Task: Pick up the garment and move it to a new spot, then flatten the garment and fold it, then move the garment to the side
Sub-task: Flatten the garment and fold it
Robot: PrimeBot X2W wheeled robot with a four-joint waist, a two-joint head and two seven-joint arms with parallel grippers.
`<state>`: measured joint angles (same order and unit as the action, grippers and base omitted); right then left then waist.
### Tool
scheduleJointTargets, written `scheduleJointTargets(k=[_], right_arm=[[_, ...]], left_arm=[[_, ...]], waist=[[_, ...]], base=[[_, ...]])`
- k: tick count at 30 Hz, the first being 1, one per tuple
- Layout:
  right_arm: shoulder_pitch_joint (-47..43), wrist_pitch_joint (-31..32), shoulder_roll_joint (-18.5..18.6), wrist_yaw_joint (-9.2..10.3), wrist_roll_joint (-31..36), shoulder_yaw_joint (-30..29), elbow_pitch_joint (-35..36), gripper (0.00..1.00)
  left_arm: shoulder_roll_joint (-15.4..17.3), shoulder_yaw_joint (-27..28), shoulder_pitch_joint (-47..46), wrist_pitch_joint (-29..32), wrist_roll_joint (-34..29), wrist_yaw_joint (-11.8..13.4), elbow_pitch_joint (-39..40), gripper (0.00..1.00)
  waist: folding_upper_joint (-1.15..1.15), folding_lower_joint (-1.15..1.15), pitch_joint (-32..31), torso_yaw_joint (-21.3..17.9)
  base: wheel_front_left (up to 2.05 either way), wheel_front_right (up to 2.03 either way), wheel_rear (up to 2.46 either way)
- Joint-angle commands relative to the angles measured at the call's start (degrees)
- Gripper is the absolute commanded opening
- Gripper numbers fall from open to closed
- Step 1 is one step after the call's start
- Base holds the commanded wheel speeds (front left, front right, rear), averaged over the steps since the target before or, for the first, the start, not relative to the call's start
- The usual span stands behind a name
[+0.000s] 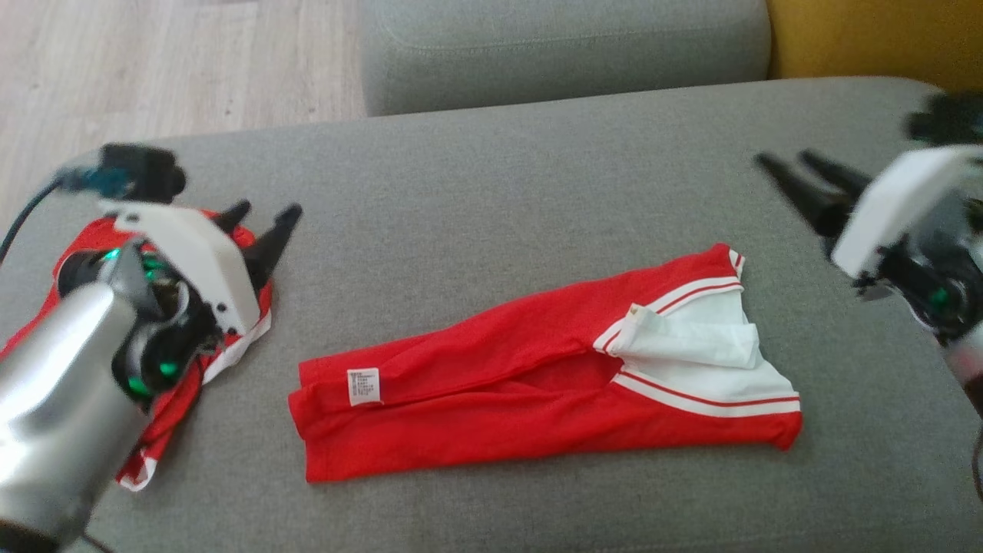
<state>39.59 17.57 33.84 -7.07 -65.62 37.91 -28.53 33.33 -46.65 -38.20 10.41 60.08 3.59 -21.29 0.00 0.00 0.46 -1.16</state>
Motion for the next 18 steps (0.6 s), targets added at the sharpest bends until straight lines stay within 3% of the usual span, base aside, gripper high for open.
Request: scheduleJointTargets(k=[1, 4, 7, 13, 15, 18], right_arm=[[-1.24, -2.95, 1.43, -0.42, 1.55, -1.42, 1.06, 1.00], [-5.24, -11.79, 0.63, -0.42, 5.43, -5.75, -0.23, 1.00], [-9.74, -16.59, -1.43, -0.42, 8.96, -9.12, -1.70, 1.00], [-17.80, -16.19, -6.12, -0.42, 12.72, -13.05, -2.73, 1.00], [-19.06, -15.76, -7.31, -0.42, 14.96, -14.16, -3.44, 1.00], [-19.53, -14.57, -9.47, -0.42, 17.78, -16.46, -5.19, 1.00]], left_arm=[[2.31, 3.48, -0.67, -3.09, -1.14, 0.86, 1.62, 1.00], [2.34, 5.74, 3.47, -14.23, -4.07, 4.08, 3.87, 1.00], [2.25, 7.87, 8.03, -23.21, -7.15, 8.05, 6.12, 1.00], [-0.88, 18.41, 18.19, -25.37, -18.77, 15.06, 17.70, 1.00], [-3.33, 21.98, 22.52, -25.38, -23.30, 16.08, 21.94, 1.00], [-7.21, 25.71, 28.07, -25.39, -27.33, 15.68, 25.41, 1.00]], waist=[[0.00, 0.00, -0.45, 0.09], [0.00, 0.00, -0.96, 0.12], [0.00, 0.00, -1.37, -0.16], [0.00, 0.00, -1.32, -0.51], [0.00, 0.00, -1.16, -0.59], [0.00, 0.00, -0.93, -0.54]], base=[[0.00, 0.00, 0.00], [0.00, 0.00, 0.00], [0.00, 0.00, 0.00], [0.00, 0.00, 0.00], [0.00, 0.00, 0.00], [0.00, 0.00, 0.00]])
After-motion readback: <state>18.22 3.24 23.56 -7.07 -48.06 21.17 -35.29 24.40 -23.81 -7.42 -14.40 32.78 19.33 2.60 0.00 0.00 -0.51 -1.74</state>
